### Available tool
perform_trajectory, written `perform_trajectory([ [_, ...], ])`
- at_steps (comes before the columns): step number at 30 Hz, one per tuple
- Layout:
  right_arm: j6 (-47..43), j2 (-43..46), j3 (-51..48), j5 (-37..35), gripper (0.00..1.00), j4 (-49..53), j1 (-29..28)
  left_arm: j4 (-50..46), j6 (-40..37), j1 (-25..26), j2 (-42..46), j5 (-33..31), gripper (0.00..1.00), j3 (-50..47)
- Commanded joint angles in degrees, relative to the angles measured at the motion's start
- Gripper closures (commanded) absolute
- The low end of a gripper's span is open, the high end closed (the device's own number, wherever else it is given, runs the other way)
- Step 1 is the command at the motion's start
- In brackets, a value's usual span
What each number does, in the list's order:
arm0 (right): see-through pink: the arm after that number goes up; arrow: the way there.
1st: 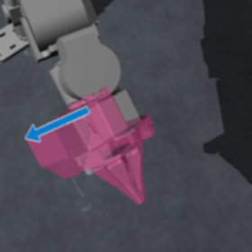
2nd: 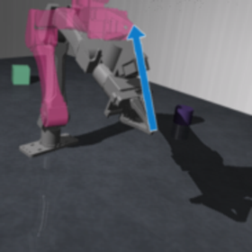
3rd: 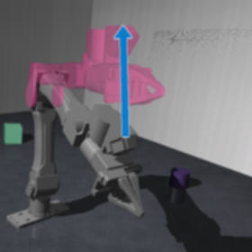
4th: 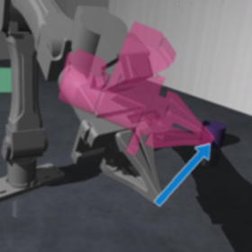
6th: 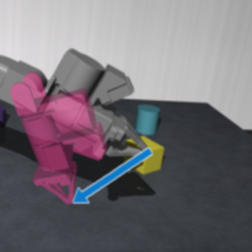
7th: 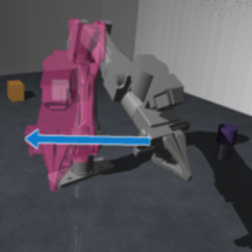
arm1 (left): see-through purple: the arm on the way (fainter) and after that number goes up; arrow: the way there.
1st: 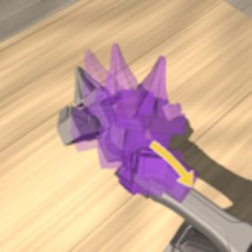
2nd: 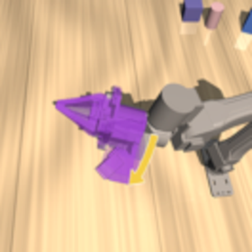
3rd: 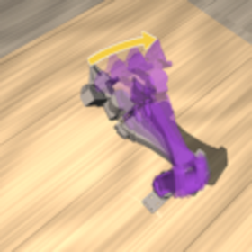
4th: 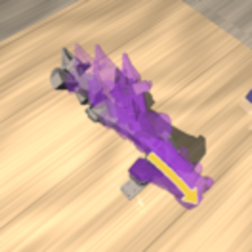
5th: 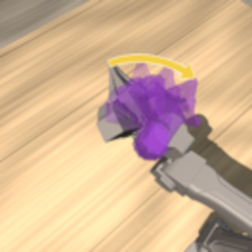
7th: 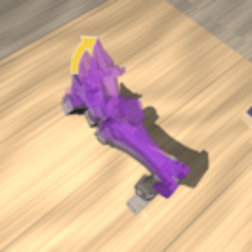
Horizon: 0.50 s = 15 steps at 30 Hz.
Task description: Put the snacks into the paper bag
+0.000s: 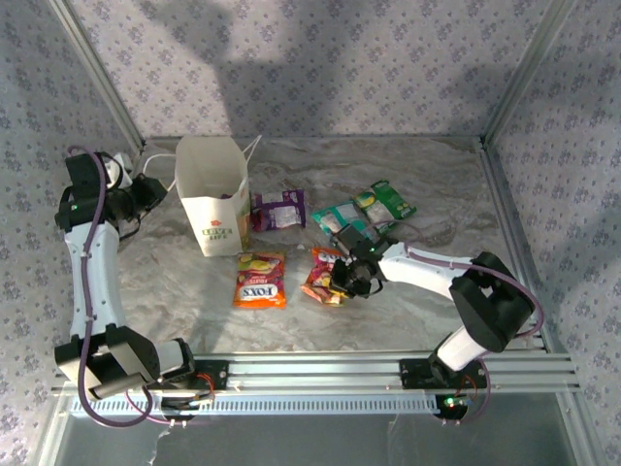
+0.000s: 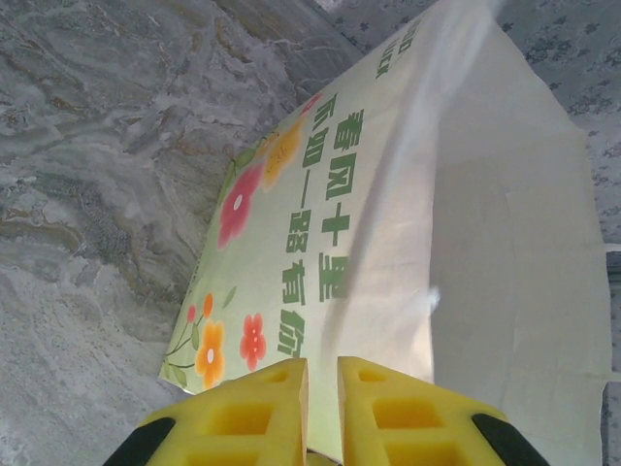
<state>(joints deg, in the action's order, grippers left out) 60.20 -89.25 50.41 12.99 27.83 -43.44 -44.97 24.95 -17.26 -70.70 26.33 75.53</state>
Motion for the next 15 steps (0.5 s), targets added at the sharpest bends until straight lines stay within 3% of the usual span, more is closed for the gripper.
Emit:
perform_trajectory([
  [1,-3.44,-0.48,2.41,-1.57,0.92,6.34,-0.66,1.3,0.55,-0.23,1.44,1.84,0.81,1.2],
  [10,-6.78,-1.9,7.42,-2.36,1.0,10.48,-2.22,4.3,2.42,-0.28,0.82,3.86,0.8,1.21],
  [15,-8.16,-1.5,9.71,-2.39,1.0,11.72,-2.62,5.68,1.55,-0.28,1.56,5.66,0.73,2.45],
])
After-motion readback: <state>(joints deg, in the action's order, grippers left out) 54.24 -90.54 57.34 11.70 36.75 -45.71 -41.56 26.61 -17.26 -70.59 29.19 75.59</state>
